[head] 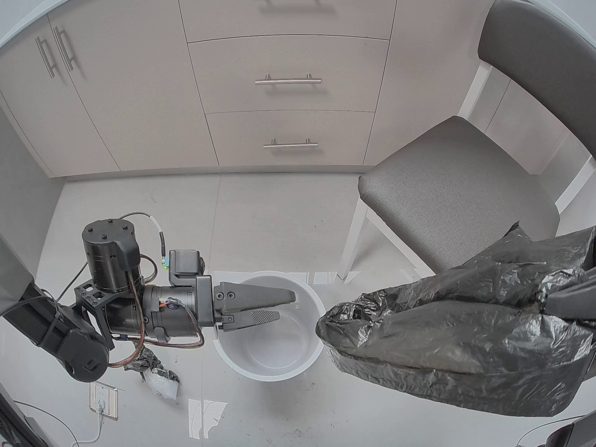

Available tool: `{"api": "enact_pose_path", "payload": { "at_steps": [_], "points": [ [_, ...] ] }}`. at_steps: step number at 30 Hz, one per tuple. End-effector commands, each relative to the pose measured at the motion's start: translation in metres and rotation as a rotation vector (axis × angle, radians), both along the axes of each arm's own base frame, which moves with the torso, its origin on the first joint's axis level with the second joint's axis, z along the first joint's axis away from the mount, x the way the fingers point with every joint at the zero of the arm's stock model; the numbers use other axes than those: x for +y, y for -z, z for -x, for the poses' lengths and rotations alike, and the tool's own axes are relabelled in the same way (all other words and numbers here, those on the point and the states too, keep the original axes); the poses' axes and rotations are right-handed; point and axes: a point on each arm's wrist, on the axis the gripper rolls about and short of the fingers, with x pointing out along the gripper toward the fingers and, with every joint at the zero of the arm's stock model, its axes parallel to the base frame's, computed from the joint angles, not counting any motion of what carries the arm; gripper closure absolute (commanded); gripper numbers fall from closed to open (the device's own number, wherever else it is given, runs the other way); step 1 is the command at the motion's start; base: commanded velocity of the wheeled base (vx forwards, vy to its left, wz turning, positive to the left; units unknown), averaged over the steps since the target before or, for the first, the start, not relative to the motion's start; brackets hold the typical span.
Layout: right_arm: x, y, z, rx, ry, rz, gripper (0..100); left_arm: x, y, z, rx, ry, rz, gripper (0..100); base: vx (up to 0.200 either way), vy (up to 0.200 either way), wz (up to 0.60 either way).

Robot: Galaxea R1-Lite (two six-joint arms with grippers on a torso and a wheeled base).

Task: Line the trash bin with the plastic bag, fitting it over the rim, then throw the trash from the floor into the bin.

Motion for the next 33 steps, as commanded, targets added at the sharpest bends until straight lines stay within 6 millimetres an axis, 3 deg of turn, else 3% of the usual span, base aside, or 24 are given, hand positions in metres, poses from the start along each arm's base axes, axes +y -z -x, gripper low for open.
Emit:
{"api": "enact_pose_path", "payload": {
  "at_steps": [1, 8, 14, 15, 19, 33],
  "points": [
    [0.004, 0.002, -0.001, 0.006, -0.018, 0.01, 100, -0.007, 0.008, -0.001, 0.019, 0.023, -0.007, 0, 0.0, 0.0, 0.0],
    [0.015, -0.005, -0.005, 0.001, -0.049, 0.009, 100, -0.027, 0.035, -0.007, 0.043, 0.07, -0.019, 0, 0.0, 0.0, 0.0],
    [0.034, -0.014, -0.011, -0.031, -0.062, 0.022, 100, -0.045, 0.053, -0.006, 0.036, 0.119, -0.016, 0, 0.0, 0.0, 0.0],
    [0.045, -0.015, -0.014, -0.059, -0.034, 0.045, 100, -0.05, 0.059, -0.005, 0.036, 0.134, -0.016, 0, 0.0, 0.0, 0.0],
    [0.061, -0.013, -0.017, -0.077, -0.025, 0.078, 100, -0.054, 0.059, -0.002, 0.014, 0.144, -0.005, 0, 0.0, 0.0, 0.0],
    [0.06, -0.02, -0.016, -0.097, -0.004, 0.06, 100, -0.05, 0.056, 0.004, 0.029, 0.142, -0.004, 0, 0.0, 0.0, 0.0]
  ]
}}
